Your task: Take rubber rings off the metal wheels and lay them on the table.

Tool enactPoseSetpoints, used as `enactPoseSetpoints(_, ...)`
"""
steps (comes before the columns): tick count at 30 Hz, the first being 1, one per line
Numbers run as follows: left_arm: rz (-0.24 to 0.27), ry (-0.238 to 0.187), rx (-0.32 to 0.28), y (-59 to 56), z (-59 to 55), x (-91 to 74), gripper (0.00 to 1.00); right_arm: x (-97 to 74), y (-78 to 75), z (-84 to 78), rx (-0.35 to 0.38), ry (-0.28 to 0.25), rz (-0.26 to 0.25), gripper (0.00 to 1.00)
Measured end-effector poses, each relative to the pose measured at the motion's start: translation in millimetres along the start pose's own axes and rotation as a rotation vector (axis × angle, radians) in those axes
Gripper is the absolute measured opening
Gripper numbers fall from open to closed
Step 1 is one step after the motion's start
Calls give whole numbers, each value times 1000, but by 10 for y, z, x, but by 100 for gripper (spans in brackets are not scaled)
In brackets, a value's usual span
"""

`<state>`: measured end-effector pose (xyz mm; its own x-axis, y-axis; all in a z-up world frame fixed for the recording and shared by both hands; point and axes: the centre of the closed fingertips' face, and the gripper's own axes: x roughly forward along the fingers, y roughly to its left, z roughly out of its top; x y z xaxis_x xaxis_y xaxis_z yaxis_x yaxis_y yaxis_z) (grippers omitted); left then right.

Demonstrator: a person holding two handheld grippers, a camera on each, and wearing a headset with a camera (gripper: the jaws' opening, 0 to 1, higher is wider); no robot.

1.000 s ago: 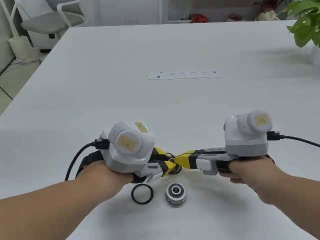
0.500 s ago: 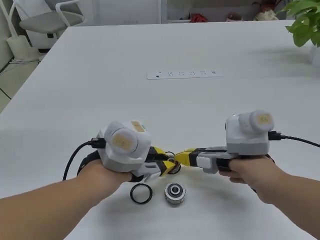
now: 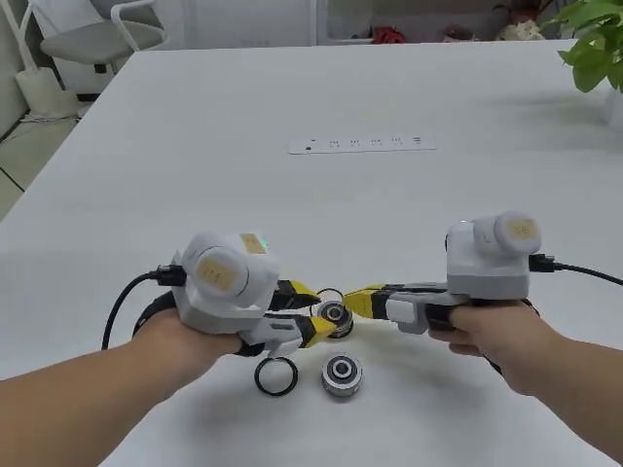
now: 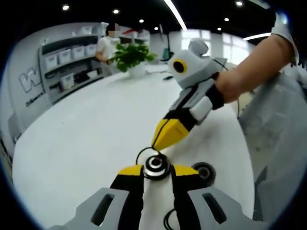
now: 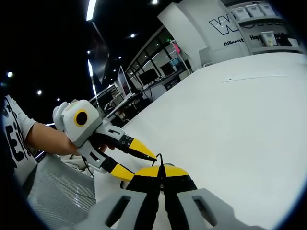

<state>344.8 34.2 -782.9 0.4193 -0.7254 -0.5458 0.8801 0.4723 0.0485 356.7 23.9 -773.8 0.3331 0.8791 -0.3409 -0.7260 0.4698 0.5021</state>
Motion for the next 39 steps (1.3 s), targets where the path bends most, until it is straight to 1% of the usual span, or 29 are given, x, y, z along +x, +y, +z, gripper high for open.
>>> enactPoseSetpoints(4,2,-11,-5,10,18,-81,26,-10,-15,29,1,-6,4,0)
enactPoseSetpoints(7,-1,-31,-20,7,53,-159,29,-13,3,52,3,-14,12,0)
enactPoseSetpoints(10,0,-45,-24,6,82,-206,31,-8,21,60,4,-16,19,0)
enactPoseSetpoints(12,9,-57,-19,15,109,-241,34,-4,32,58,3,-14,23,0)
enactPoseSetpoints(14,8,-71,-24,8,142,-278,37,0,44,62,3,-14,25,0)
enactPoseSetpoints(19,-2,-89,-26,-25,191,-362,40,9,116,106,4,-22,42,0)
enactPoseSetpoints(23,-8,-106,-23,-34,224,-446,45,21,180,128,2,-26,53,0)
enactPoseSetpoints(30,-6,-102,-11,-44,182,-600,51,47,256,149,13,-31,72,0)
enactPoseSetpoints(37,1,-102,-28,-71,87,-746,56,83,335,136,21,-25,91,0)
enactPoseSetpoints(39,3,-106,-33,-75,78,-781,57,91,346,128,22,-21,96,0)
